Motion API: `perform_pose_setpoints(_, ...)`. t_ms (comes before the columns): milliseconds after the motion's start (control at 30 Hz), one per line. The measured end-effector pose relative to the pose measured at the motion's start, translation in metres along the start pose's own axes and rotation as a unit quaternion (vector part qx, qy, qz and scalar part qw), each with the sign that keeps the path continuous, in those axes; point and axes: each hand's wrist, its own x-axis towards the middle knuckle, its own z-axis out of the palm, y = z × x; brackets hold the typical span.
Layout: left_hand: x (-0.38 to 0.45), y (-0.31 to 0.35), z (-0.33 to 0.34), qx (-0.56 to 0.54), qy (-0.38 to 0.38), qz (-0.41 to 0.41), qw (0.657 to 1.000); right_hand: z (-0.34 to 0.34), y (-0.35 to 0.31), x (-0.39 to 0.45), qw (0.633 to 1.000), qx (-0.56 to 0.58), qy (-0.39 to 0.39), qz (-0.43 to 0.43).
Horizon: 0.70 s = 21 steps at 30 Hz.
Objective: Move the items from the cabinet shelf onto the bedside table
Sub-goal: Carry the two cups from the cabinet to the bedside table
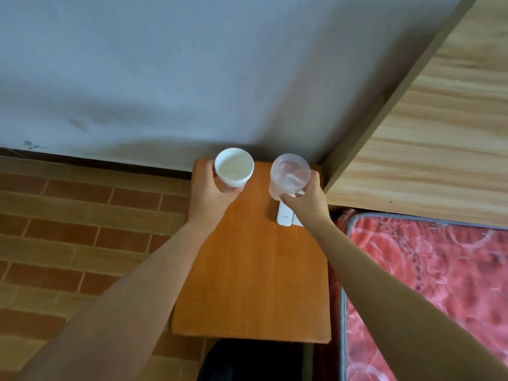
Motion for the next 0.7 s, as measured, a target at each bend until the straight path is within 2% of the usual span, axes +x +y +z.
perform_pose_setpoints(200,0.022,-0.041,0.033,-0.006,-0.007,0.001,1.000,0.044,0.035,0.041,1.000,-0.020,-0.016,0.005)
perform_pose_setpoints(333,0.031,-0.065,0.048,0.030,-0.007,-0.007,1.000,0.056,0.050,0.059,0.999,-0.034,-0.018,0.011)
perform_pose_setpoints(433,0.037,-0.079,0.053,0.035,-0.004,-0.027,0.999,0.062,0.054,0.067,0.999,-0.046,-0.012,0.015)
perform_pose_setpoints(700,0.045,-0.092,0.064,0.026,-0.026,-0.019,0.999,0.072,0.052,0.073,0.999,-0.050,0.003,0.007)
